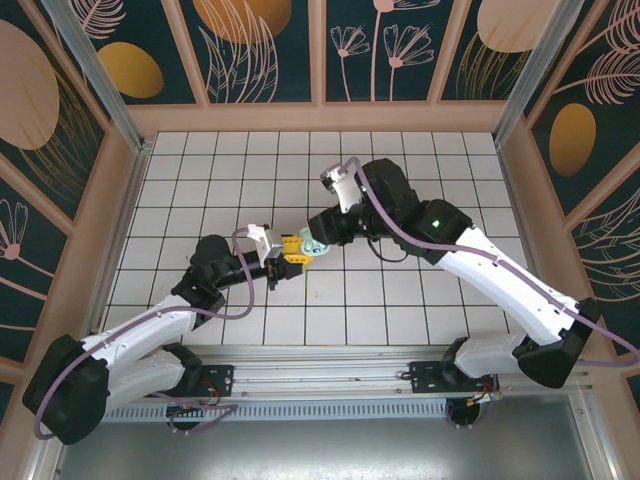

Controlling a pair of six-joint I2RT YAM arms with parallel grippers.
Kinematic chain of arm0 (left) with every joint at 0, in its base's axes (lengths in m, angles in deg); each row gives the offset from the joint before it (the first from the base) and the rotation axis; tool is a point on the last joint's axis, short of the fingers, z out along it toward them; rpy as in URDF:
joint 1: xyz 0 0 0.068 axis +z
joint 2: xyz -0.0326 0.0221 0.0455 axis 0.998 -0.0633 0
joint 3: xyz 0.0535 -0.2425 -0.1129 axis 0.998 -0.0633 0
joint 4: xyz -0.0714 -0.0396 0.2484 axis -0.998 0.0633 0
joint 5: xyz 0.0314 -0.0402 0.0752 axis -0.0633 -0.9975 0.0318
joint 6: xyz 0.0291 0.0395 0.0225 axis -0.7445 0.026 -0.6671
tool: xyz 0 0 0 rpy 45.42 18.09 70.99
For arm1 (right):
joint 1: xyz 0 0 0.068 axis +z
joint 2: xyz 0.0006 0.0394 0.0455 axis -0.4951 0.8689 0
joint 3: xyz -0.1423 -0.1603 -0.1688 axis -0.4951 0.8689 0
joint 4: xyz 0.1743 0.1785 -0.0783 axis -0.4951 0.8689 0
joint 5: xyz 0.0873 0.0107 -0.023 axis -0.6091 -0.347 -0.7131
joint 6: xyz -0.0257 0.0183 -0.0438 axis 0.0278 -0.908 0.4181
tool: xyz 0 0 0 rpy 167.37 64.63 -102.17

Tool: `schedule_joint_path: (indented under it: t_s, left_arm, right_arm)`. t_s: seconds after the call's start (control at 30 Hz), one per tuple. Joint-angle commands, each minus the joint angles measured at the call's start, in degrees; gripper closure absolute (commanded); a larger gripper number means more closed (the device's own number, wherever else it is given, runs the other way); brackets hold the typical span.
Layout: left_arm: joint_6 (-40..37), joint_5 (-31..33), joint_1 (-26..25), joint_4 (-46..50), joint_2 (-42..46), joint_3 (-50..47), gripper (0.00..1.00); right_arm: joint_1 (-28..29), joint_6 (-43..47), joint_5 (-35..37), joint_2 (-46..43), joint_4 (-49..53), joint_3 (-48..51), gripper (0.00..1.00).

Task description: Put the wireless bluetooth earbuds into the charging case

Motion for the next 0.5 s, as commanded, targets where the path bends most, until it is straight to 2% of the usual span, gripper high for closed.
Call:
schedule_joint_path:
  t_s: [0.0, 0.17, 0.3, 0.47]
  left_arm:
    - [0.1, -2.8, -0.3, 0.4, -0.3, 1.7, 0.99]
    - [-0.3, -2.9, -0.3, 1.4, -0.3, 2.8, 0.99]
    - [-0.3, -2.2, -0.3, 2.5, -0.4, 3.9, 0.98]
    - [0.3, -0.9, -0.3, 2.9, -1.4, 5.2, 0.98]
  right_arm:
    - [-2.3, -0.3, -1.6, -0.7, -2.6, -3.3, 0.64]
    - [-7.4, -2.0, -7.2, 3.0, -0.9, -5.4, 0.78]
    - [-7.6, -2.3, -10.6, 4.3, -0.7, -3.3, 0.82]
    - [-7.1, -4.4, -14.3, 1.9, -2.2, 4.1, 0.84]
